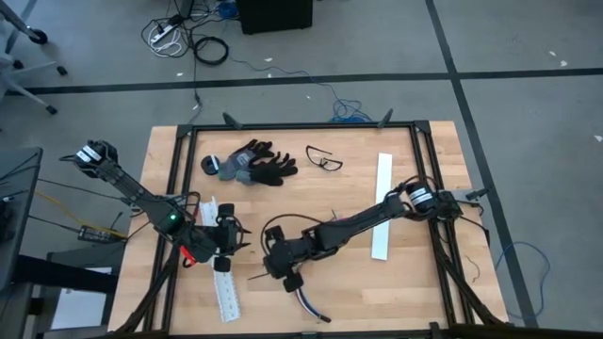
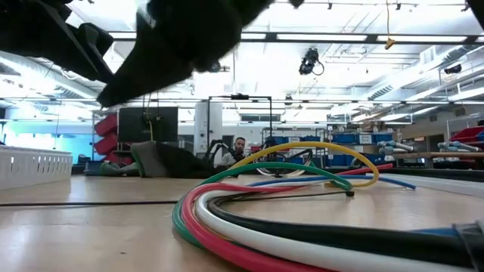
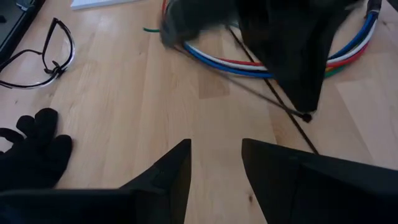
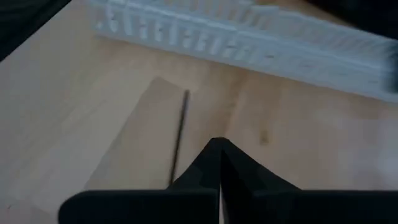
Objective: Ziptie cables
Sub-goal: Insert the top black zip tie pointed tail end through the slot to form a loop
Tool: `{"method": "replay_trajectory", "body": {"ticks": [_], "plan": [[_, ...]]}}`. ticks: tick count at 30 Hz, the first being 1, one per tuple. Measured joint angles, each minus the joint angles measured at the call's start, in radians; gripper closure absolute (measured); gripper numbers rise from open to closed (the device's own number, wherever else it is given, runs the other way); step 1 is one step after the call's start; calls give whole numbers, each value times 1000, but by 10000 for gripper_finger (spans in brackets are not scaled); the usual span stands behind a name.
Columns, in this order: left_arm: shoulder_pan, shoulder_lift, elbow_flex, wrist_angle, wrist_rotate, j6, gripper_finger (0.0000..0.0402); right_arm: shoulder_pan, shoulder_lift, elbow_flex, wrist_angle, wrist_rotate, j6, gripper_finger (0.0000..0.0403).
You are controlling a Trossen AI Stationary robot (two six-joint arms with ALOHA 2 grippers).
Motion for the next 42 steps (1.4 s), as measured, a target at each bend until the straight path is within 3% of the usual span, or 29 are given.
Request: {"method": "replay_trajectory", "body": {"ticks": [7, 11, 20, 26, 33, 42], "plan": [[0, 0, 0, 15, -13, 2, 265, 14, -46, 1, -35, 27, 18, 402], [0, 0, 0, 22, -13, 6, 265, -4, -31, -6, -38, -36, 97, 394], [0, 0, 0, 21, -13, 6, 265, -47, 100, -21, 158, -92, 77, 287], [0, 0, 0, 21, -12, 5, 265, -47, 104, -21, 174, -112, 76, 227], [0, 0, 0, 23, -15, 6, 265, -70, 153, -21, 250, -168, 81, 237], [0, 0, 0, 21, -23, 19, 265, -93, 154, -26, 208, -208, 124, 267]]}}
